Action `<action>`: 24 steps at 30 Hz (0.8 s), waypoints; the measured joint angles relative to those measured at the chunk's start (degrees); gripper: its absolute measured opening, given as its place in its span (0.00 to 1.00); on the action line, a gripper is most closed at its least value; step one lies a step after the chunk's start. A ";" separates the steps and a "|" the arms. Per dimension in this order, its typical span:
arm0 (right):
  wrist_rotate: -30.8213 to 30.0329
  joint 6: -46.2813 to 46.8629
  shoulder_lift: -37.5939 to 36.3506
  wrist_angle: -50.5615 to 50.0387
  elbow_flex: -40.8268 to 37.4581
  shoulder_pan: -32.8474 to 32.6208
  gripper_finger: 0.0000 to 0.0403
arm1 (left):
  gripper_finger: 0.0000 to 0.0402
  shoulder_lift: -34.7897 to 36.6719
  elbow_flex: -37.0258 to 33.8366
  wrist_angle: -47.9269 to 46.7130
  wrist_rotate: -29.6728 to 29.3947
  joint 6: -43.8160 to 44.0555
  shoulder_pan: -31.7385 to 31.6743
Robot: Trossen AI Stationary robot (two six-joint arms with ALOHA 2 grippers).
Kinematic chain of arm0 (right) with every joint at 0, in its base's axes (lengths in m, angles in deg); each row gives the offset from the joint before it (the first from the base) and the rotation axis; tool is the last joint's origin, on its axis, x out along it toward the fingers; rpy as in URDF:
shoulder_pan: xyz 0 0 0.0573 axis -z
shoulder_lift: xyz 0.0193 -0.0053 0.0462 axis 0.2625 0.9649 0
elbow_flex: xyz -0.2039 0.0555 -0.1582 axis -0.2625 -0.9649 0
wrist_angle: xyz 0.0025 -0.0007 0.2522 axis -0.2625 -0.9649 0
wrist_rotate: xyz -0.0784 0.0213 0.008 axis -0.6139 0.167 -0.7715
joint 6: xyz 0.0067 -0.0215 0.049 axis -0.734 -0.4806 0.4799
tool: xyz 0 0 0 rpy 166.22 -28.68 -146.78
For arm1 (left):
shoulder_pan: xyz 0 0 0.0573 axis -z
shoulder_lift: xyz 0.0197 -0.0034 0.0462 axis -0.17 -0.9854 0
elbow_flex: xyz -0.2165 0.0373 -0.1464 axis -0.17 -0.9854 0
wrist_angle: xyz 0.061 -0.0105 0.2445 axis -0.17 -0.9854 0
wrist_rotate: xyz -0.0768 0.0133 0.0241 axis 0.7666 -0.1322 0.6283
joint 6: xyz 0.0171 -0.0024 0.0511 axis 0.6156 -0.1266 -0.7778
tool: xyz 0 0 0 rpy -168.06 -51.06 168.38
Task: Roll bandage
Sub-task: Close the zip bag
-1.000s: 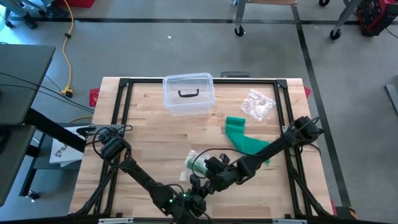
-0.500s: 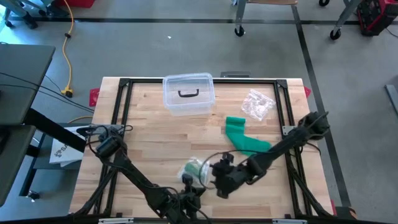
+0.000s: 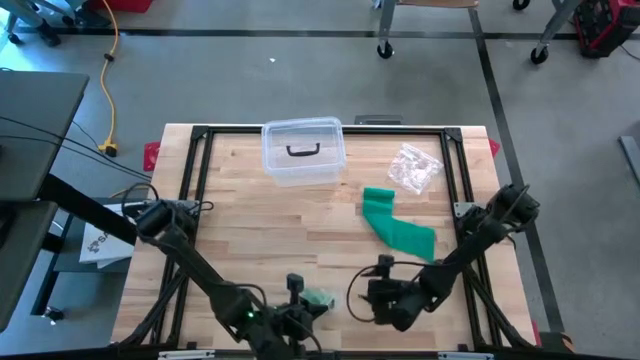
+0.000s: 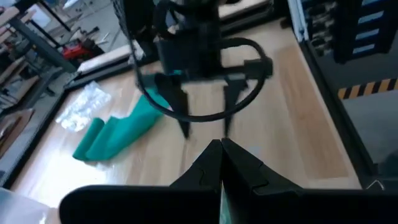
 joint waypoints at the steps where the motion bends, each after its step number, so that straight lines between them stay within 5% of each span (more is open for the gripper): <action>1: -0.40 -1.62 -0.01 7.16 -2.10 -0.01 0.62 | 0.00 0.57 0.00 0.05 0.02 -0.72 -0.10; 6: 2.24 -11.68 -0.05 32.29 -8.12 0.77 0.62 | 0.00 2.38 0.00 0.37 0.25 -1.58 -0.72; 11: 11.20 -13.68 -0.04 29.55 -8.36 0.57 0.62 | 0.00 2.51 0.00 0.60 0.45 -0.81 -1.68; 19: 2.07 -8.17 0.45 28.03 -8.38 -0.16 0.60 | 0.00 2.55 0.00 2.03 3.35 -0.11 -3.28; 24: 6.04 -9.67 0.45 29.50 -8.40 0.93 0.46 | 0.00 2.55 0.00 2.00 3.68 -0.11 -3.77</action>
